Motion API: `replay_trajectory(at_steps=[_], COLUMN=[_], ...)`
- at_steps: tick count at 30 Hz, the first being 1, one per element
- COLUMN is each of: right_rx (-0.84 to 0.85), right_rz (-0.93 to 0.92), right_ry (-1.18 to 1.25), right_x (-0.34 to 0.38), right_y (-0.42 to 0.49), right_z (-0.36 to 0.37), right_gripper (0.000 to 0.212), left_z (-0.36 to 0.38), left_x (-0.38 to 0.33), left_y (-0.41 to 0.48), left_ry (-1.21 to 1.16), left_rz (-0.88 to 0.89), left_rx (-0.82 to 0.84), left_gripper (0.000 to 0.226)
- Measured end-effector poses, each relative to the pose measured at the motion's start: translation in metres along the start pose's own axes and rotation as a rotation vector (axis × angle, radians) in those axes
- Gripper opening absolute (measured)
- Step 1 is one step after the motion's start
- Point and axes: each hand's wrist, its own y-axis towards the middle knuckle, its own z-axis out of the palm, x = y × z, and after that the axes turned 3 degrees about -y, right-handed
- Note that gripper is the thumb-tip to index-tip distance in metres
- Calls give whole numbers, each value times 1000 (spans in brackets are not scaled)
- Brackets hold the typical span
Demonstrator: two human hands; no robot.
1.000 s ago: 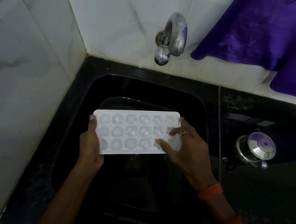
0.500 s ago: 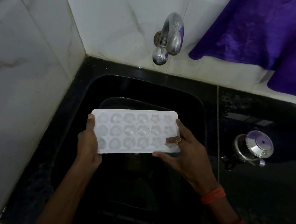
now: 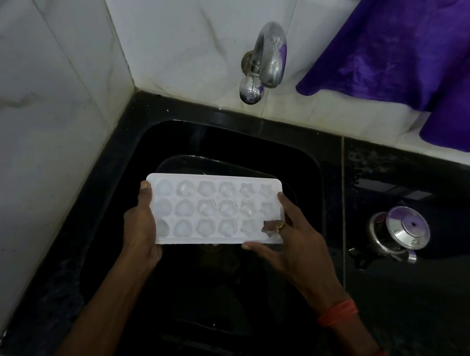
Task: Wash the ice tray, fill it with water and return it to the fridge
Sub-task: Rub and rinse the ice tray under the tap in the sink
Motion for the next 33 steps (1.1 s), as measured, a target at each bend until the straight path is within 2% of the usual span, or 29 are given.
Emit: replay_trajectory(at_steps=[6,12,17,22,28,33], right_rx=[-28,-72,-97,-77,-132,-148], right_rz=[-19,-17,-42,-27,-11,-40], right_ry=[4,58,9,35,113,68], right_x=[1,1,3,3,3,3], right_y=[1,-1,-3,-4,-7,-5], right_z=[0,0,0,-2,-3,-3], right_gripper=[74,63,84,82,63,70], left_z=[1,0,-2,-2,-5,-8], left_x=[-1,-2,-2,1,2,3], left_y=[-3,-4,-5,-4,-5,-2], left_ry=[-7,-10,-15,-17,-14,-20], left_rz=[16,26,13,2,5,-2], left_rx=[0,5,6,11,5,26], left_gripper=[43,42,42,44,44,44])
